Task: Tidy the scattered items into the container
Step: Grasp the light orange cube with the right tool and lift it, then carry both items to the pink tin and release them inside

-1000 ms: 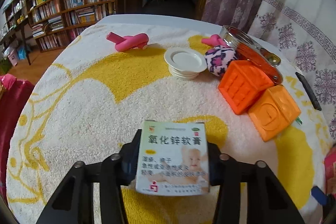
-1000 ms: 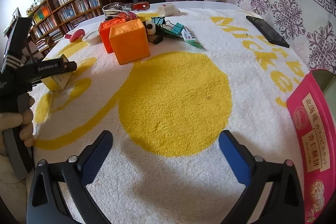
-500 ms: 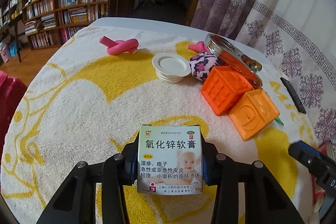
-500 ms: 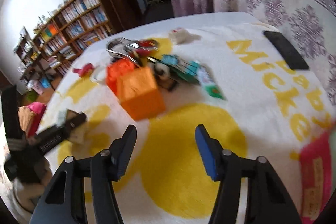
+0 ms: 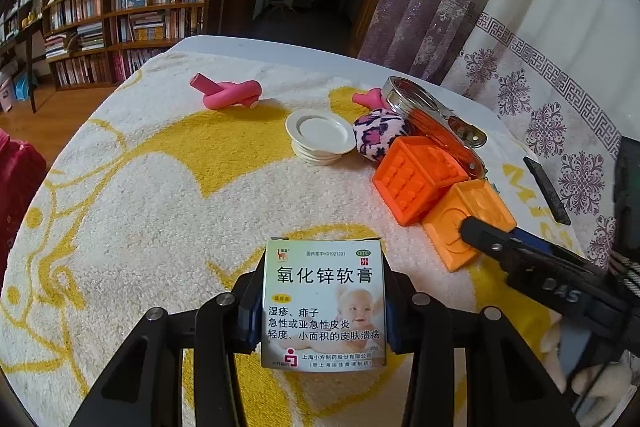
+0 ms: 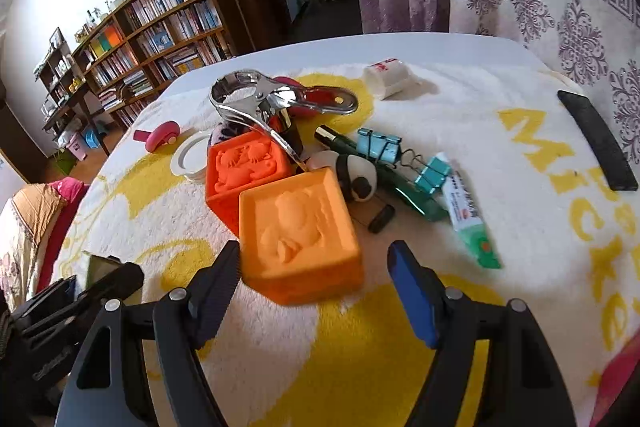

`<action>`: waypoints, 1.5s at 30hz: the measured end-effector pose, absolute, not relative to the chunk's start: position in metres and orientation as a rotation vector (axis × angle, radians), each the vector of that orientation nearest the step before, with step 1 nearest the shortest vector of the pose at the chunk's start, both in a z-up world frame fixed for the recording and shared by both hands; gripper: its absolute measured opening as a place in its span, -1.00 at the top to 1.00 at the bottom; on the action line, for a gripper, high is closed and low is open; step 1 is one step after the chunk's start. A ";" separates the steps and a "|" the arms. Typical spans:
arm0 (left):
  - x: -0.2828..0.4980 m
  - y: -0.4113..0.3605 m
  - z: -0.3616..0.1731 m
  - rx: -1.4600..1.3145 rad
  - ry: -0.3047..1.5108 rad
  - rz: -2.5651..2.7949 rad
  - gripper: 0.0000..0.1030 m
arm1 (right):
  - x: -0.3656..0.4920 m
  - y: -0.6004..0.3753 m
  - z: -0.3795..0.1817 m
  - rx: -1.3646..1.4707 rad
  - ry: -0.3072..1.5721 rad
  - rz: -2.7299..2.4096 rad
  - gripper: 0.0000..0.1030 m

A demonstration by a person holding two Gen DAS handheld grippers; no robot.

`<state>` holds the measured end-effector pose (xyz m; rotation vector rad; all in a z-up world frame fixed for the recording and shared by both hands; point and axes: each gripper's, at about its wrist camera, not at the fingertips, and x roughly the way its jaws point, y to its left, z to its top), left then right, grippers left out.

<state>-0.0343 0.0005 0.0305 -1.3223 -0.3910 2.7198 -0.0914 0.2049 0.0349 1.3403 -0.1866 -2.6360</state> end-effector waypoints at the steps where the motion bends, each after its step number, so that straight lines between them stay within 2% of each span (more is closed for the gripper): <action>1: -0.034 0.001 0.030 -1.322 -0.390 2.719 0.11 | -0.093 0.204 0.032 1.342 -0.183 -2.627 -0.39; 2: -0.034 0.001 0.030 -1.323 -0.389 2.718 0.11 | -0.093 0.203 0.031 1.343 -0.187 -2.612 -0.21; 8: -0.035 0.001 0.027 -1.337 -0.401 2.700 0.11 | -0.078 0.207 0.037 1.301 -0.203 -2.631 -0.14; 26: -0.023 0.025 0.036 -1.300 -0.326 2.654 0.11 | 0.058 0.279 0.100 1.059 -0.465 -2.837 -0.11; 37: 0.002 0.079 0.062 -1.238 -0.236 2.579 0.11 | 0.164 0.357 0.134 0.879 -0.385 -3.311 -0.11; 41: 0.015 0.118 0.079 -1.186 -0.170 2.518 0.11 | 0.189 0.380 0.136 0.867 -0.296 -3.493 -0.11; 45: 0.028 0.157 0.093 -1.153 -0.102 2.456 0.11 | 0.205 0.399 0.128 0.914 -0.283 -3.563 -0.11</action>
